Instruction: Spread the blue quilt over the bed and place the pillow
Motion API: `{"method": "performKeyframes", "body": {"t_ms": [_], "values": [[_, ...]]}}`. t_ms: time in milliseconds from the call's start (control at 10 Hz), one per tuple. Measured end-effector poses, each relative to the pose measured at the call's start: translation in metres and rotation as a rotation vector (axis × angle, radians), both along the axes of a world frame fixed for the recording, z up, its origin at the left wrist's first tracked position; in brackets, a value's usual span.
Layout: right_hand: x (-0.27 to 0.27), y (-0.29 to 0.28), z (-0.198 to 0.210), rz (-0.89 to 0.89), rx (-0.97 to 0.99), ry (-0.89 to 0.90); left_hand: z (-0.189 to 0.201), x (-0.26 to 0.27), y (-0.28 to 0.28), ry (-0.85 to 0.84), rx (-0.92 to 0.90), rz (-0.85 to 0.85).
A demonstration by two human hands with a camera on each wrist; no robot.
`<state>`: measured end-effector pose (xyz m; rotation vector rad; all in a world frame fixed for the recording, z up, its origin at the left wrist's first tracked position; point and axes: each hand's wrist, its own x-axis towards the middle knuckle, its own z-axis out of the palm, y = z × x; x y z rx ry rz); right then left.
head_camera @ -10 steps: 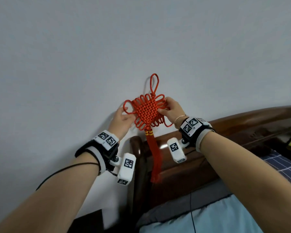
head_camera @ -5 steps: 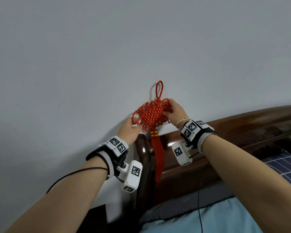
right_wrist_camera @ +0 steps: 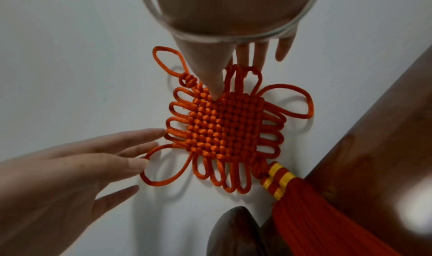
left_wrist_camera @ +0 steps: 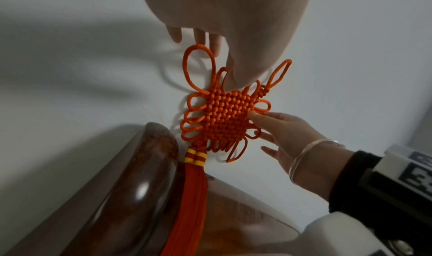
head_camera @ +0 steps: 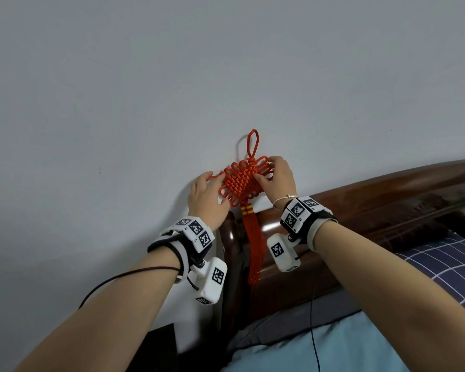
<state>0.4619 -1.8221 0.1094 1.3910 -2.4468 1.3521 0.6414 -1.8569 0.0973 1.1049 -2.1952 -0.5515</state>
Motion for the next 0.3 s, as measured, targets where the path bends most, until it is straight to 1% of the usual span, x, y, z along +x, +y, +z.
{"method": "performKeyframes", "body": {"t_ms": [100,200,300], "values": [[0.0027,-0.0002,0.0031,-0.022,-0.024,0.023,0.0,0.0011,0.0006,-0.009,-0.04,0.018],[0.0061,0.0047,0.0076,-0.019,-0.041,0.031,0.0028,0.0022,0.004,-0.005,-0.035,-0.007],[0.0044,0.009,0.0087,-0.036,-0.092,0.011,0.0058,0.003,0.0014,0.045,-0.031,-0.001]]}}
